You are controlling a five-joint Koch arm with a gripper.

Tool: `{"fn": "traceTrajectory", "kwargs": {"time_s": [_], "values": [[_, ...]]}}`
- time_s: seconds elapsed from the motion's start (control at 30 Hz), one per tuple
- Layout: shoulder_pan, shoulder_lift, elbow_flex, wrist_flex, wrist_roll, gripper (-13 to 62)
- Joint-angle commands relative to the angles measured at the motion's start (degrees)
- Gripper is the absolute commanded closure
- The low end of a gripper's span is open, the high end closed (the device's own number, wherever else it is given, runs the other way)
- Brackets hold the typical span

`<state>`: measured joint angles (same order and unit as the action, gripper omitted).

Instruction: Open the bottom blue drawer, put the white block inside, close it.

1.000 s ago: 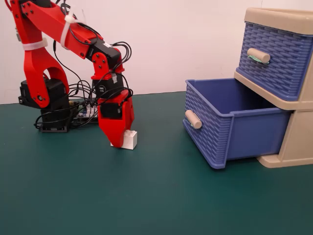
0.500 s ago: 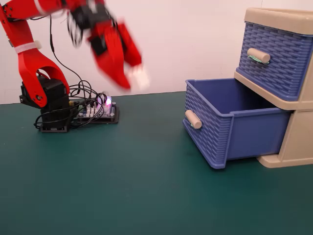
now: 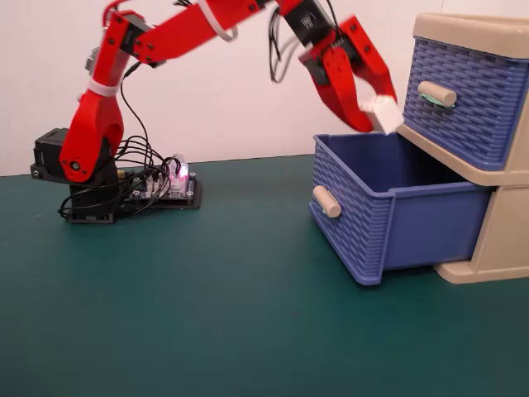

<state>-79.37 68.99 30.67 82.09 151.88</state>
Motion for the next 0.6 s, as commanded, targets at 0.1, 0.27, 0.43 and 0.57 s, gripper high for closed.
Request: {"fn": "traceTrajectory", "kwargs": {"time_s": [0.1, 0.27, 0.43, 0.57], "values": [[-1.58, -0.7, -2.46, -0.53, 1.41, 23.2], [-1.58, 0.62, -2.46, 0.7, 0.88, 15.4], [-1.23, 11.51, -2.02, 14.94, 0.53, 15.4], [0.44, 15.82, -0.53, 28.21, -3.78, 15.4]]}}
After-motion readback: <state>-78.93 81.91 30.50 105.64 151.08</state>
